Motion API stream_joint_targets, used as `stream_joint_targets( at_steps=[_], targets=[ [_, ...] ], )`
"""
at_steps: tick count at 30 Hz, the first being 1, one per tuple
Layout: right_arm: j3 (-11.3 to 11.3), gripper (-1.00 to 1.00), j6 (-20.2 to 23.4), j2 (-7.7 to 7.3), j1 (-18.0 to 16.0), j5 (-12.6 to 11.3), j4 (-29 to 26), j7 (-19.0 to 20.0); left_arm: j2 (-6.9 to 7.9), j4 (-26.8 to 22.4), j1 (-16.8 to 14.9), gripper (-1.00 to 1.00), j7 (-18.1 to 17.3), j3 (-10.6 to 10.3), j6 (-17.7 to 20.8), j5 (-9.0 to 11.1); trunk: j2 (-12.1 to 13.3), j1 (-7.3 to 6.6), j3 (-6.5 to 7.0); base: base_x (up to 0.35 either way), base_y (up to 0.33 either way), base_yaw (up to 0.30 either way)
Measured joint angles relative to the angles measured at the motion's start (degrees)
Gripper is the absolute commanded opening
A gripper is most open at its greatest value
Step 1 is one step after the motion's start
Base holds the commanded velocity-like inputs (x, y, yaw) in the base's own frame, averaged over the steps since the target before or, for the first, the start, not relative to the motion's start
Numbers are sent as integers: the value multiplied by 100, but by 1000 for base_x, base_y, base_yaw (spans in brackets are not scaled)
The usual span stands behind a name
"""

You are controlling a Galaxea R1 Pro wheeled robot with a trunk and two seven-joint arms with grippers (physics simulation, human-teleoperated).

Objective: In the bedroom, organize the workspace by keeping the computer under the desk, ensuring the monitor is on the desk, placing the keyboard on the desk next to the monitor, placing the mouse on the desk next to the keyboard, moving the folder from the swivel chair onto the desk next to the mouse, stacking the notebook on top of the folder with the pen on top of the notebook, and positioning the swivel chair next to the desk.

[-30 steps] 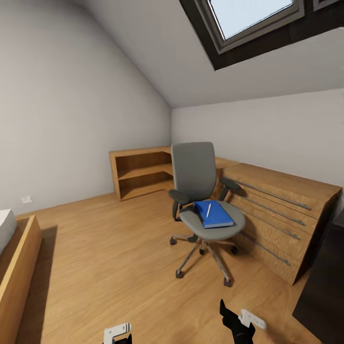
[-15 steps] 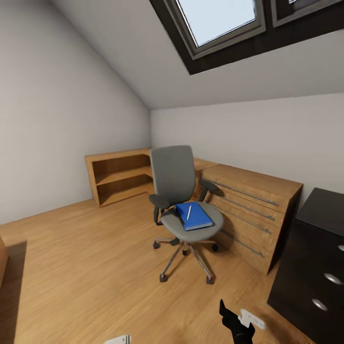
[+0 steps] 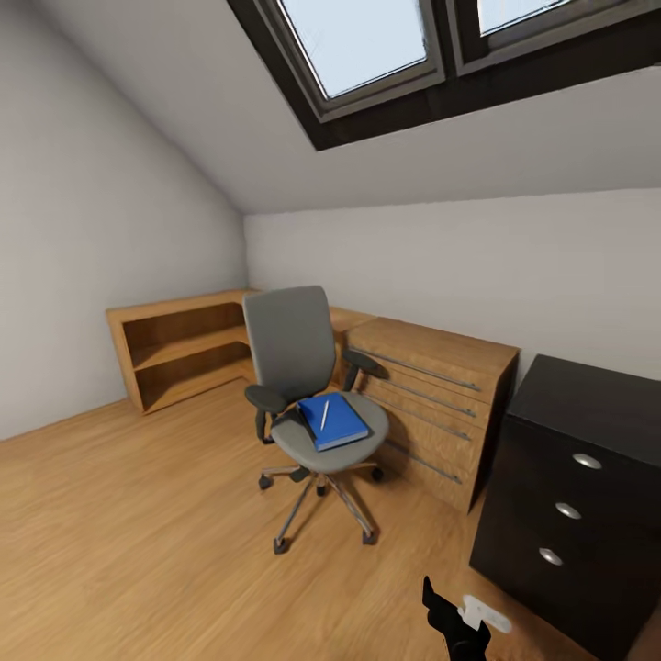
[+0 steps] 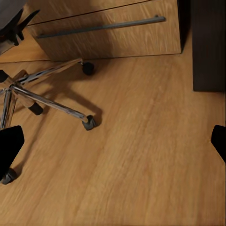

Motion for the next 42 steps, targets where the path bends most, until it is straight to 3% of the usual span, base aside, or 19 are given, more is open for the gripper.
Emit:
stream_joint_targets(
  at_steps=[11, 14, 18, 32, 34, 37, 42],
  targets=[
    [2, 100, 2, 8, 0, 10, 0, 0, -17, 82, 0, 100, 0, 1, -6, -5, 441, -242, 198, 0, 0, -297],
    [6, 100, 4, 9, 0, 11, 0, 0, -23, 86, 1, 100, 2, 1, -128, -2, 562, -308, 251, 0, 0, -297],
    [9, 100, 1, 9, 0, 11, -6, -1, -31, 239, 2, 100, 8, 1, -574, 1, 722, -395, 323, 0, 0, -297],
    [18, 100, -1, 9, 0, 26, -9, -4, -18, 291, 2, 100, 13, 10, -699, 15, 1283, -703, 574, 0, 0, -297],
    [24, 100, -1, 9, 0, 100, -13, -7, 29, 300, 2, 100, 22, 26, -700, 18, 1364, -747, 610, 0, 0, -297],
    [28, 100, 0, 7, 0, 278, -13, -28, 262, 363, 2, 100, 28, 45, -701, 30, 1484, -813, 664, 0, 0, -297],
    [34, 100, 5, 10, 0, 560, -5, -113, 487, 430, 2, 100, 31, 50, -701, 31, 1685, -923, 754, 0, 0, -297]
  ],
)
